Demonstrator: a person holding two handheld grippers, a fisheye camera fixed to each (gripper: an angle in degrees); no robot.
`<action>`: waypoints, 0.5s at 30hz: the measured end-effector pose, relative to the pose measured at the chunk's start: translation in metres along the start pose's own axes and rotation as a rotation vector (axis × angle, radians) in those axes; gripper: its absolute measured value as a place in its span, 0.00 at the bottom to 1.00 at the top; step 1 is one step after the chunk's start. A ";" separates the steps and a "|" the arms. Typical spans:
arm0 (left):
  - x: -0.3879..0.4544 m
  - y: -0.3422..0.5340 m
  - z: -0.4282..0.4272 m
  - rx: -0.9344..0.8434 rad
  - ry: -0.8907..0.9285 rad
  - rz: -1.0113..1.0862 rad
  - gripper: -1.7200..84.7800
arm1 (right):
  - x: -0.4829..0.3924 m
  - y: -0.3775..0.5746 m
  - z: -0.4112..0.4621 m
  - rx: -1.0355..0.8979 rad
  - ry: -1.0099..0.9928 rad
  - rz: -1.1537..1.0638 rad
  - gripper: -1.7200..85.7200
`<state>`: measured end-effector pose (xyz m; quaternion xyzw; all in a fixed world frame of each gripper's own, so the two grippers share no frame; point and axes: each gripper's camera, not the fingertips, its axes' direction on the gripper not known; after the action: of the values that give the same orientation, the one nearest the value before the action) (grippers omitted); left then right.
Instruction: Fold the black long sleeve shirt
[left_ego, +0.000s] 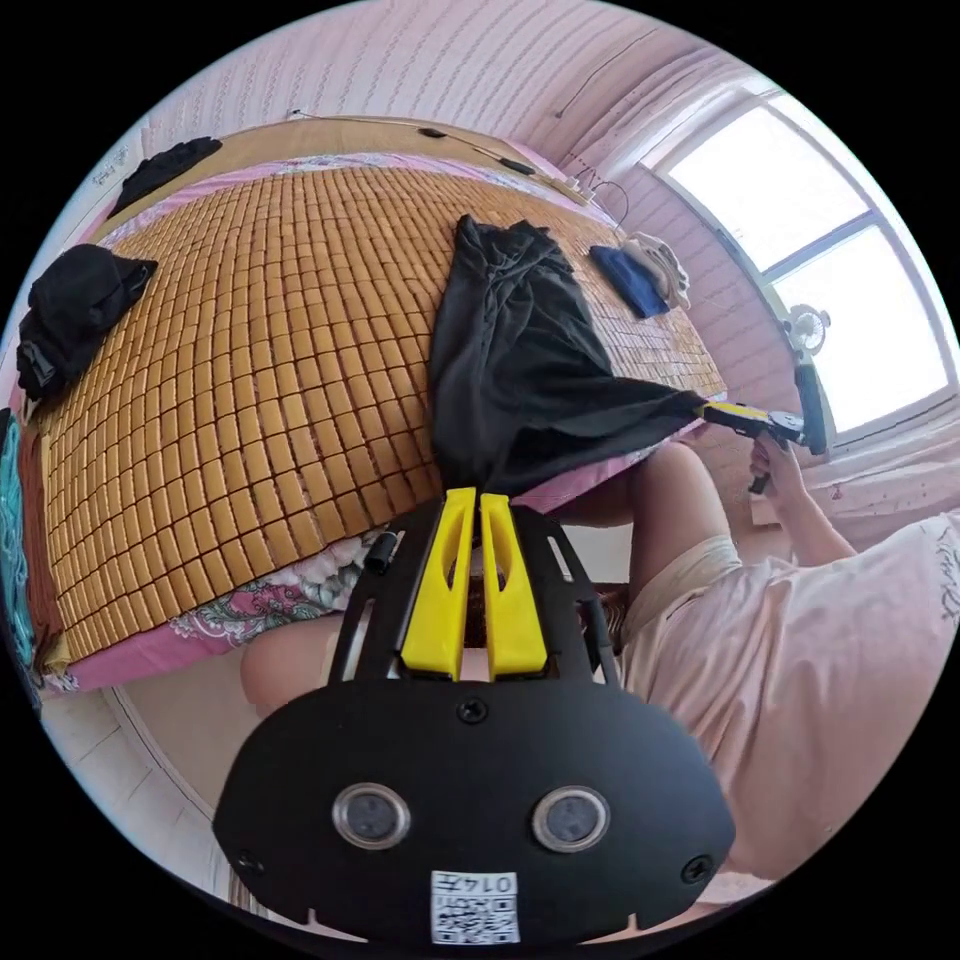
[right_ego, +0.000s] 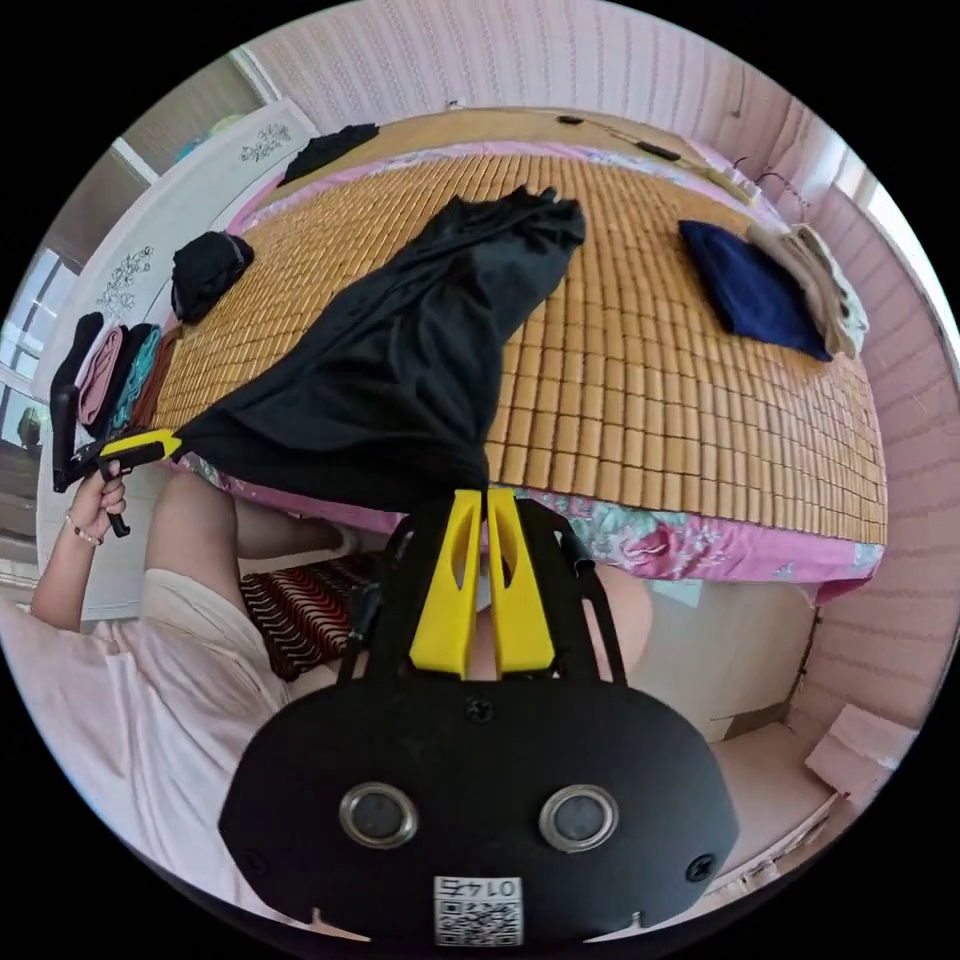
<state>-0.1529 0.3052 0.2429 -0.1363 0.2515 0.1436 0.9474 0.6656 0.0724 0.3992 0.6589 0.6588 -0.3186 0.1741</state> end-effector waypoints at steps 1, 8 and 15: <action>0.006 0.001 -0.004 0.022 0.029 0.022 0.01 | 0.019 0.013 -0.037 0.086 0.042 0.028 0.02; 0.056 0.024 0.027 -0.062 0.209 0.086 0.01 | 0.094 0.096 -0.057 0.017 0.078 0.201 0.02; 0.076 0.055 -0.016 0.065 0.205 0.079 0.01 | 0.107 0.134 -0.095 0.115 0.013 0.220 0.01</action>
<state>-0.1155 0.3660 0.1802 -0.1097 0.3570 0.1580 0.9141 0.8077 0.2054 0.3742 0.7382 0.5642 -0.3307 0.1655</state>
